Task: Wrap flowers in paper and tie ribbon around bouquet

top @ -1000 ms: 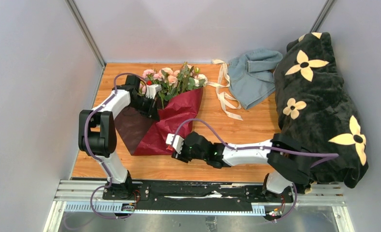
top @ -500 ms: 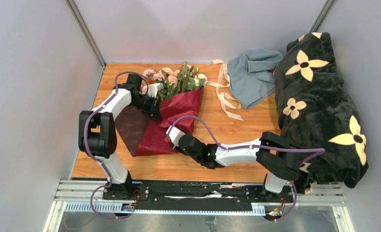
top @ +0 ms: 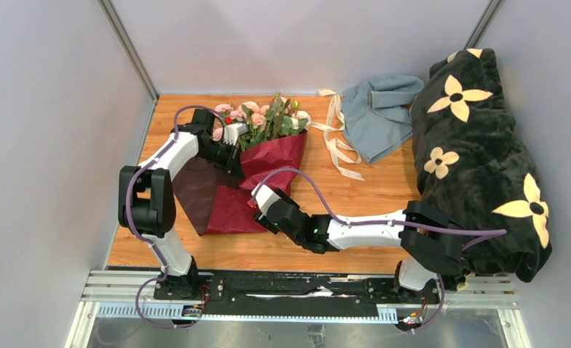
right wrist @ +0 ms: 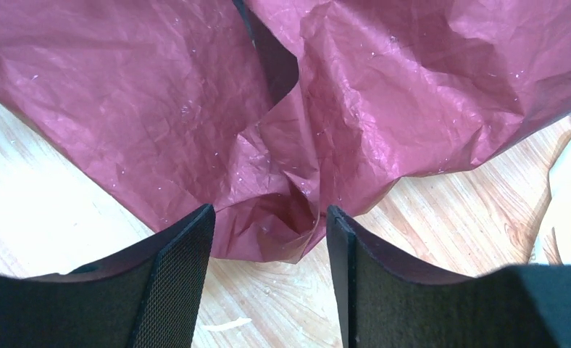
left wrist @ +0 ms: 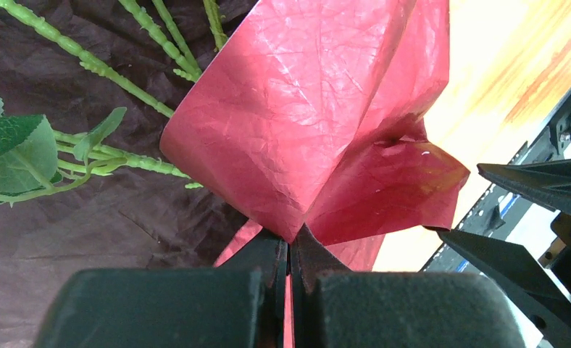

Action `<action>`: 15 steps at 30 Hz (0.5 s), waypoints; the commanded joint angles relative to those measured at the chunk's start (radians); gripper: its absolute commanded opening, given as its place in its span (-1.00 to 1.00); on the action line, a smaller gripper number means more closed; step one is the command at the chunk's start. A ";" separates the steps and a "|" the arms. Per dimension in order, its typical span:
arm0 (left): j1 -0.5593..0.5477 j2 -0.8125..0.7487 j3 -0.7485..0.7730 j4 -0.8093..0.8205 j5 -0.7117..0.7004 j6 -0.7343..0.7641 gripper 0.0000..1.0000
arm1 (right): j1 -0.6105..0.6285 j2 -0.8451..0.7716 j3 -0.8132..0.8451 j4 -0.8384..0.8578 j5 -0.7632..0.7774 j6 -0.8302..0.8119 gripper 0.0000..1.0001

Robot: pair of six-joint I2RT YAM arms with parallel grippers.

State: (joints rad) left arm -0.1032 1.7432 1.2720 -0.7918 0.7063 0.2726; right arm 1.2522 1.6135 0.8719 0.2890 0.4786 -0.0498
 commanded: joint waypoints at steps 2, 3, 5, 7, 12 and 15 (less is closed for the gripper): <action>-0.016 -0.029 0.024 -0.009 -0.005 0.000 -1.00 | -0.019 0.000 0.027 -0.045 -0.046 0.009 0.25; -0.016 -0.031 0.023 -0.009 -0.005 0.001 -1.00 | -0.022 0.008 0.033 -0.045 -0.054 0.003 0.25; -0.018 -0.034 0.021 -0.009 -0.007 0.005 -1.00 | -0.028 0.024 0.050 -0.042 -0.089 -0.015 0.24; -0.018 -0.036 0.021 -0.009 -0.009 0.005 -1.00 | -0.035 0.043 0.078 -0.052 -0.125 -0.037 0.23; -0.022 -0.037 0.026 -0.009 -0.009 0.005 -1.00 | -0.053 0.078 0.117 -0.062 -0.133 -0.053 0.06; -0.027 -0.037 0.030 -0.009 -0.011 0.006 -1.00 | -0.071 0.086 0.121 -0.071 -0.133 -0.021 -0.18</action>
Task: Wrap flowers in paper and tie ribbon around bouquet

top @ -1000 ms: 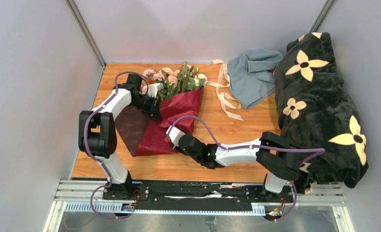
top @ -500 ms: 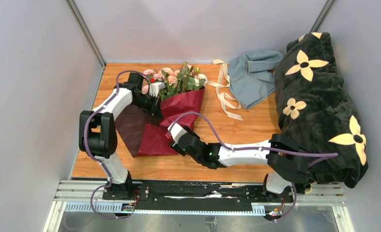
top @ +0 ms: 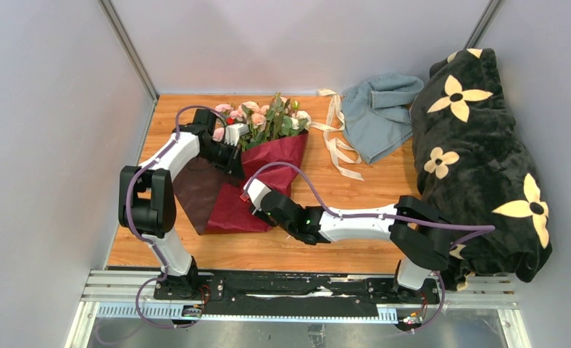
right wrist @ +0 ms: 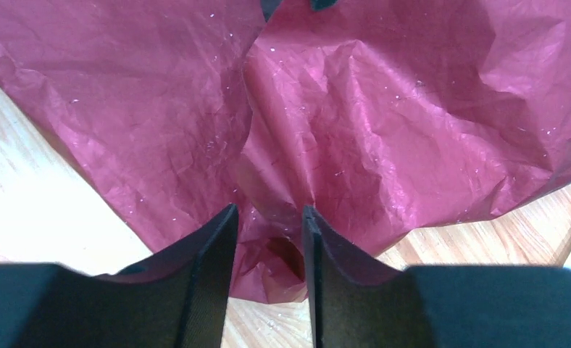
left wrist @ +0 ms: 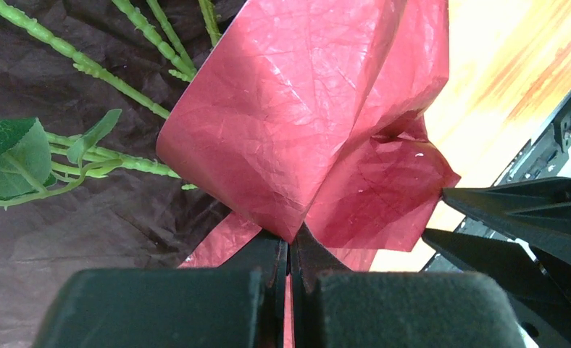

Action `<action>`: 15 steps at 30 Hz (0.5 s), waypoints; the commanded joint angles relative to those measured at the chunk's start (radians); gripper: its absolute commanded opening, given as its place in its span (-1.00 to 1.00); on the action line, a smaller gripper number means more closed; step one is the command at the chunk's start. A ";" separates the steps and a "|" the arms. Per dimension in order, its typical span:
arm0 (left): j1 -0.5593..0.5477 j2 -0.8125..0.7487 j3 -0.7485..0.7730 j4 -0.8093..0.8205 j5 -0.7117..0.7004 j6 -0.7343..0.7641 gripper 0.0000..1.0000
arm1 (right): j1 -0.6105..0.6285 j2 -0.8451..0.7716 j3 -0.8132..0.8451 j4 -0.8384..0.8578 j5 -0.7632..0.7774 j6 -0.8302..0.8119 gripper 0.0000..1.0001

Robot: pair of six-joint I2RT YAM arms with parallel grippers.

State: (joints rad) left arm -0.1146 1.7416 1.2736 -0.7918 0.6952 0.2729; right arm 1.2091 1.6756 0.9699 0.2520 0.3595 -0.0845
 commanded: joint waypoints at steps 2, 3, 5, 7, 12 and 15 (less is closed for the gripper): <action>-0.020 -0.036 0.032 -0.009 0.000 0.006 -1.00 | -0.031 0.023 0.021 -0.051 -0.001 0.032 -0.30; -0.022 -0.037 0.035 -0.009 0.000 0.007 -1.00 | -0.031 0.021 0.020 -0.058 0.007 0.040 -0.35; -0.028 -0.037 0.038 -0.009 -0.002 0.010 -1.00 | -0.032 0.017 0.009 -0.065 0.017 0.051 -0.44; -0.037 -0.039 0.041 -0.009 -0.006 0.012 -1.00 | -0.032 0.012 0.000 -0.066 0.021 0.062 -0.55; -0.051 -0.041 0.044 -0.009 -0.010 0.015 -1.00 | -0.033 0.002 -0.018 -0.054 -0.014 0.048 -0.49; -0.054 -0.033 0.055 -0.009 -0.013 0.005 -1.00 | -0.033 -0.003 -0.033 -0.015 -0.099 -0.046 -0.07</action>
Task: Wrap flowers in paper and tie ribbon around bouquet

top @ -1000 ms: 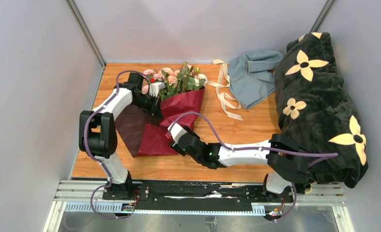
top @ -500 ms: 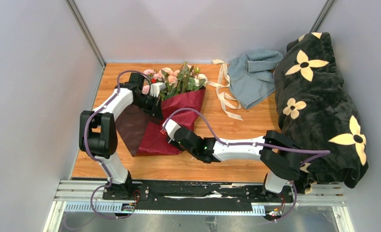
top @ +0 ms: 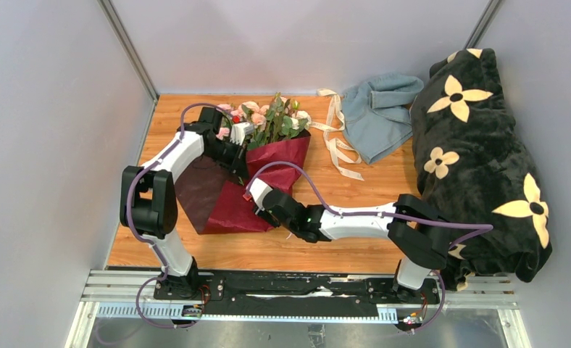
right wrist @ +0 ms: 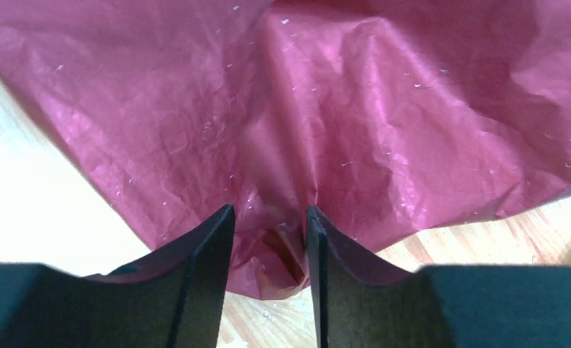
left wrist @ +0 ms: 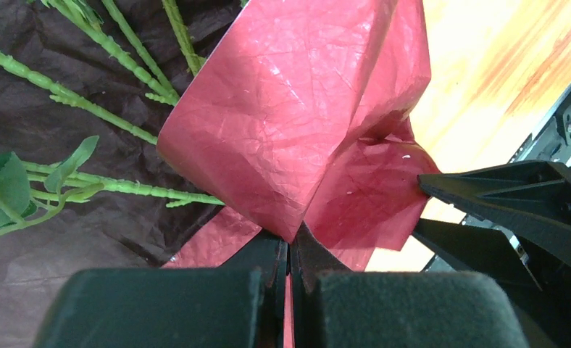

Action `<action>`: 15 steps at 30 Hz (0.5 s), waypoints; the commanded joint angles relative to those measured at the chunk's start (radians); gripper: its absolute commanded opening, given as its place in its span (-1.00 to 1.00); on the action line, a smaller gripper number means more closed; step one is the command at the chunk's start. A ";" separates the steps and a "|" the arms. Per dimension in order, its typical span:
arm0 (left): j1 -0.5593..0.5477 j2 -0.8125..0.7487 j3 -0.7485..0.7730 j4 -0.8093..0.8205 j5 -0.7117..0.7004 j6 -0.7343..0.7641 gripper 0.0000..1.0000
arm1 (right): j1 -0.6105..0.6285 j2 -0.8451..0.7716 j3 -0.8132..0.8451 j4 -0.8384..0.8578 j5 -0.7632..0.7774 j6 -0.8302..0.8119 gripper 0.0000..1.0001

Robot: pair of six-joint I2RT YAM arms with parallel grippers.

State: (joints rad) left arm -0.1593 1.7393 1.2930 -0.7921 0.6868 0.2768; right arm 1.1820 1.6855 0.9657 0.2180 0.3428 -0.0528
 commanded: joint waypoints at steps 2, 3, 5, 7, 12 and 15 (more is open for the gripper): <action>-0.012 -0.026 0.043 -0.009 -0.006 -0.004 -1.00 | -0.005 -0.005 -0.026 0.030 -0.089 -0.139 0.04; -0.012 -0.027 0.046 -0.009 -0.005 -0.006 -1.00 | -0.005 0.001 -0.021 0.035 -0.073 -0.161 0.06; -0.015 -0.026 0.047 -0.009 -0.002 -0.007 -1.00 | -0.005 0.023 -0.006 0.034 -0.038 -0.190 0.08; -0.018 -0.027 0.047 -0.009 0.002 -0.007 -1.00 | -0.006 0.042 0.008 0.034 -0.008 -0.210 0.09; -0.024 -0.028 0.045 -0.009 0.003 -0.006 -1.00 | -0.008 0.077 0.032 0.059 0.035 -0.238 0.09; -0.028 -0.028 0.046 -0.009 0.002 -0.006 -1.00 | -0.012 0.098 0.051 0.060 0.068 -0.246 0.05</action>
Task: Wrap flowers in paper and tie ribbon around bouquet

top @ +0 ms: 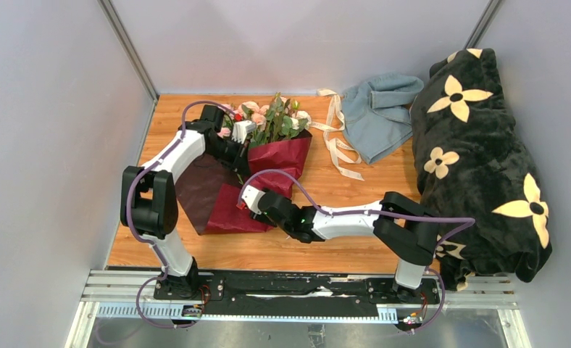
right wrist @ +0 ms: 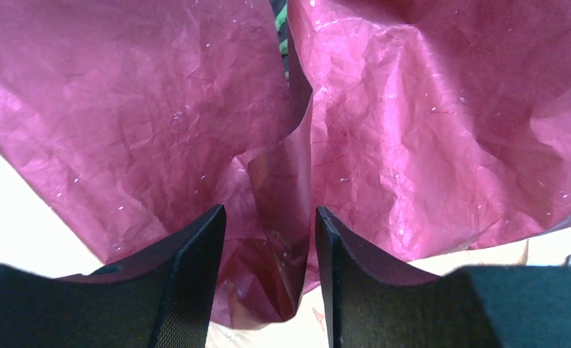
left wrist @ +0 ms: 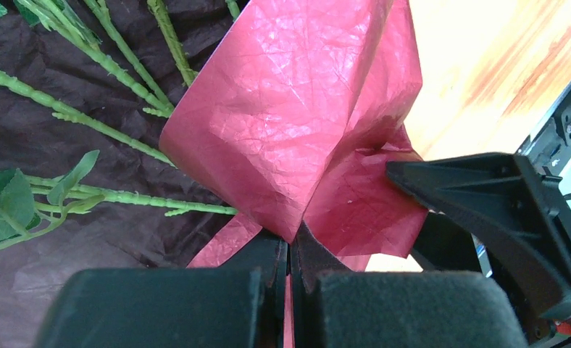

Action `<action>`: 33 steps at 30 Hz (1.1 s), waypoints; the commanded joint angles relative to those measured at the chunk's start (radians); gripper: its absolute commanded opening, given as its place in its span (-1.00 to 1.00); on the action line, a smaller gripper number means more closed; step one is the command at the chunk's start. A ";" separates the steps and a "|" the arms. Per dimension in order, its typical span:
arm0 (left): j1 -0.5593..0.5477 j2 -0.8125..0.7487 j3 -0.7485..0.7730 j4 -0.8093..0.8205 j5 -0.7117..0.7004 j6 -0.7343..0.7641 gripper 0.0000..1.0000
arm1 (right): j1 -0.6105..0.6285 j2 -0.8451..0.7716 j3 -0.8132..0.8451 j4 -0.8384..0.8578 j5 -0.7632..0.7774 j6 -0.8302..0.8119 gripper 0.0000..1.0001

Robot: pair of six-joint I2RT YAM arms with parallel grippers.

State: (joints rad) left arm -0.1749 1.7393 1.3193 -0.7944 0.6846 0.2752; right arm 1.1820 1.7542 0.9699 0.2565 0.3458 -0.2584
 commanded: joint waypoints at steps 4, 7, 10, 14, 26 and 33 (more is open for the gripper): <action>-0.016 -0.027 0.025 -0.006 0.004 -0.005 -1.00 | -0.024 0.024 0.051 0.001 0.103 0.019 -0.63; -0.017 -0.032 0.052 -0.042 -0.006 0.031 -0.34 | -0.035 0.000 0.038 -0.052 0.143 0.165 -0.95; -0.016 -0.041 0.129 -0.157 -0.058 0.135 0.44 | -0.038 -0.023 0.016 -0.110 0.178 0.360 -1.00; 0.002 -0.097 0.118 -0.301 -0.191 0.277 0.81 | -0.038 -0.095 -0.072 -0.084 0.224 0.578 -1.00; -0.029 -0.085 -0.173 -0.329 -0.227 0.403 1.00 | -0.038 -0.167 -0.179 -0.042 0.237 0.870 -1.00; -0.033 0.014 -0.168 -0.329 -0.144 0.403 0.80 | -0.038 -0.252 -0.277 -0.009 0.260 0.998 -1.00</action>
State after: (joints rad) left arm -0.1989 1.7348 1.1481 -1.1095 0.4786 0.6567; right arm 1.1534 1.5501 0.7288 0.2352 0.5556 0.6235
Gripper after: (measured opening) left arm 0.940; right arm 0.006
